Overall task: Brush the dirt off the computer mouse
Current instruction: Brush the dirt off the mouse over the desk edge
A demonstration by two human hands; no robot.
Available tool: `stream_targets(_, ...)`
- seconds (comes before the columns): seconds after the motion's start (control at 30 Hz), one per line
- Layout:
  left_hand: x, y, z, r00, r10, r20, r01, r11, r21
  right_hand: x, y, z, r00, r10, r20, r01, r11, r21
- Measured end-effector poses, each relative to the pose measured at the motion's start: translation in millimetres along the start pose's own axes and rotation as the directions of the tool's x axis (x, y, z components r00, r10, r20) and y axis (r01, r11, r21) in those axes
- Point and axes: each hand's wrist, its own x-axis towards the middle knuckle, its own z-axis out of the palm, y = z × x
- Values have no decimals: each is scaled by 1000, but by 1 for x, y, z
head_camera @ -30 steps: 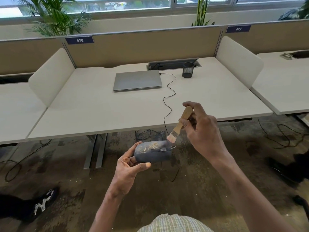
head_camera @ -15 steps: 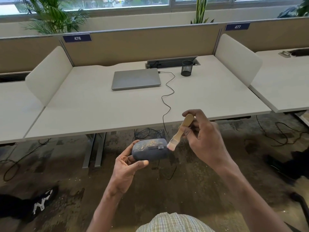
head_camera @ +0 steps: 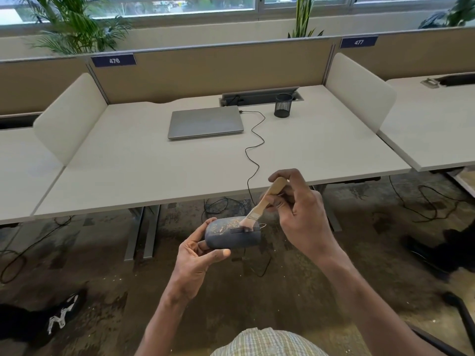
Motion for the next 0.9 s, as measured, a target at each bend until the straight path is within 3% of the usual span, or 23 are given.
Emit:
stream_targets(0.13, 0, 4, 1, 1000, 2, 9, -2, 1000, 9, -4, 7, -13, 998, 2, -59, -6, 997, -71)
stream_targets(0.3, 1, 2, 4, 1000, 4, -2, -4, 1000, 19, -7, 2, 0, 999, -16, 35, 18, 998, -65)
stream_targets(0.47, 2, 3, 2, 1000, -6, 8, 6, 1000, 7, -4, 12, -14, 996, 24, -84, -28, 999, -36)
stream_targets(0.9, 1, 8, 5, 998, 3, 64, -5, 1000, 27, 5, 13, -17, 1000, 7, -18, -8, 999, -54)
